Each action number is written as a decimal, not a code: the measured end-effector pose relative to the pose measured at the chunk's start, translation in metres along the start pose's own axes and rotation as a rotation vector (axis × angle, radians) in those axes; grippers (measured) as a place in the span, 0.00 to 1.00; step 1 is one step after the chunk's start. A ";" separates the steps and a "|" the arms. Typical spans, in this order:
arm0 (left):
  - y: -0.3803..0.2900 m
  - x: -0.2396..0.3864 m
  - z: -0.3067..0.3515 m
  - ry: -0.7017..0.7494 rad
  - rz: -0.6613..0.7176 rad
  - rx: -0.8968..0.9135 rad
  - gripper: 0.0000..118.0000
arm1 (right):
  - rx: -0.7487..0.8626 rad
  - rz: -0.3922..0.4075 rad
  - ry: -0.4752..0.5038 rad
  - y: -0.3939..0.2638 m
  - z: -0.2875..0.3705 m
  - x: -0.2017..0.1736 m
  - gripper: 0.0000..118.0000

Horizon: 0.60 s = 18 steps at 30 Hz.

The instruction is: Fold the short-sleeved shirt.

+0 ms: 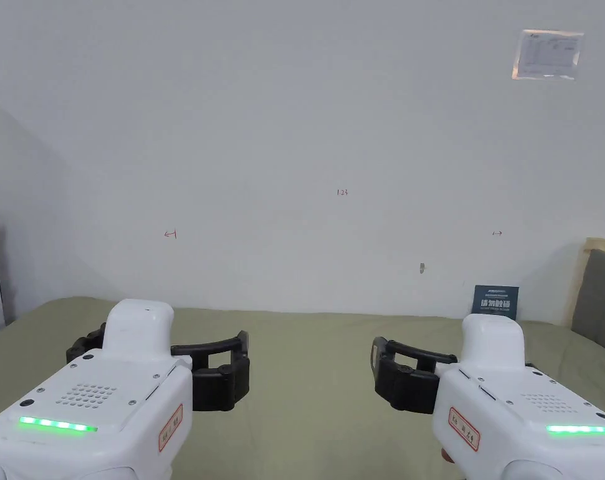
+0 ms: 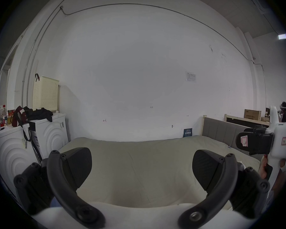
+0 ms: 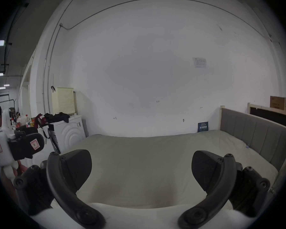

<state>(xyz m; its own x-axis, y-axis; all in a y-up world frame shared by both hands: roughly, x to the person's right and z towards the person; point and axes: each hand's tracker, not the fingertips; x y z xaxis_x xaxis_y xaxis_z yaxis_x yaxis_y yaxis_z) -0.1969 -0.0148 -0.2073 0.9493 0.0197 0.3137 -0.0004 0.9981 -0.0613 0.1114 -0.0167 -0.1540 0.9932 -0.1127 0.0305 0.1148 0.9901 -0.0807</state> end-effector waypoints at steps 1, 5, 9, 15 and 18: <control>0.000 0.000 0.000 0.000 0.005 0.002 1.00 | -0.004 -0.016 -0.001 0.001 0.001 0.000 1.00; -0.001 0.000 0.000 -0.004 0.002 -0.010 1.00 | 0.008 -0.035 0.021 0.001 0.009 -0.001 1.00; -0.003 -0.002 0.001 -0.005 0.018 -0.007 1.00 | -0.006 -0.067 0.007 0.006 0.015 -0.004 1.00; -0.004 -0.002 0.001 -0.006 0.013 -0.011 1.00 | -0.037 -0.159 0.075 0.006 0.013 0.007 1.00; -0.004 -0.001 0.001 -0.008 0.009 -0.013 1.00 | -0.048 -0.166 0.060 0.006 0.013 0.008 1.00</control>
<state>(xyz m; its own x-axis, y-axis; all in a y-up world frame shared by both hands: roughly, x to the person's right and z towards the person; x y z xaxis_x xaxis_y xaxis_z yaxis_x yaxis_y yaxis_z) -0.1982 -0.0189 -0.2063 0.9469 0.0290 0.3203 -0.0047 0.9971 -0.0761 0.1197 -0.0107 -0.1416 0.9598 -0.2803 -0.0123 0.2766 0.9526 -0.1267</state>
